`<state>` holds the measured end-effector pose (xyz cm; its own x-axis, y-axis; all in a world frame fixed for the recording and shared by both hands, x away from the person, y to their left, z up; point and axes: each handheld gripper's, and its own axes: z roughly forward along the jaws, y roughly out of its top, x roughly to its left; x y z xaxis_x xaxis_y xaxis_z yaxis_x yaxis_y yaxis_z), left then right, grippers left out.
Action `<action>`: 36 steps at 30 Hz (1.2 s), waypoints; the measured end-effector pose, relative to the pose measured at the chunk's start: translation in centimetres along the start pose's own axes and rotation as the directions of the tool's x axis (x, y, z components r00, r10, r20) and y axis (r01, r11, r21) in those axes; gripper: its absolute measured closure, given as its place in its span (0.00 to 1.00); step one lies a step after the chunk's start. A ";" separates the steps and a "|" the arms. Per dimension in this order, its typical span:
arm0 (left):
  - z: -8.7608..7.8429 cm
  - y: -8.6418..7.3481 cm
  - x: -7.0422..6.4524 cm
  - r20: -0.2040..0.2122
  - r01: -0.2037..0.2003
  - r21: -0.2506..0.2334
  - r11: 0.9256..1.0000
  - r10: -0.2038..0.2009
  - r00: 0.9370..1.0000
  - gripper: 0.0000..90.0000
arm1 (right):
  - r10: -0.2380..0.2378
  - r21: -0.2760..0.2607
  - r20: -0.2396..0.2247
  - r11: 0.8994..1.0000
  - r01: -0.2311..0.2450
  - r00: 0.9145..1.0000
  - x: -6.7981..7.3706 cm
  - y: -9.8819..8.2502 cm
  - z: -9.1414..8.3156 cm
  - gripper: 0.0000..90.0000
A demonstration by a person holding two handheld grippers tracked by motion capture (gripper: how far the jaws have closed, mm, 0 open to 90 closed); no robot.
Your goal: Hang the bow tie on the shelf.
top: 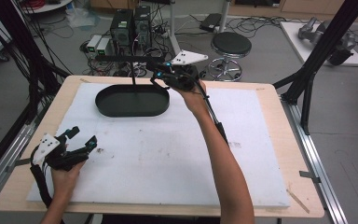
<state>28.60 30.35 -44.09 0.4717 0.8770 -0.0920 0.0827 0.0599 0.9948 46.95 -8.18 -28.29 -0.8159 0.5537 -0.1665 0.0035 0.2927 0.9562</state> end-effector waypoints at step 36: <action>0.0 0.0 0.1 0.008 0.014 -0.005 1.000 -0.014 1.000 0.18 | 0.051 0.098 0.205 0.993 -0.073 0.977 -3.1 0.3 6.1 0.81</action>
<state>28.62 30.43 -44.12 0.4774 0.8722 -0.1061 0.0844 0.0747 0.9936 52.97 -5.03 -28.92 -0.6789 0.7159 -0.1630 0.1195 0.3268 0.9375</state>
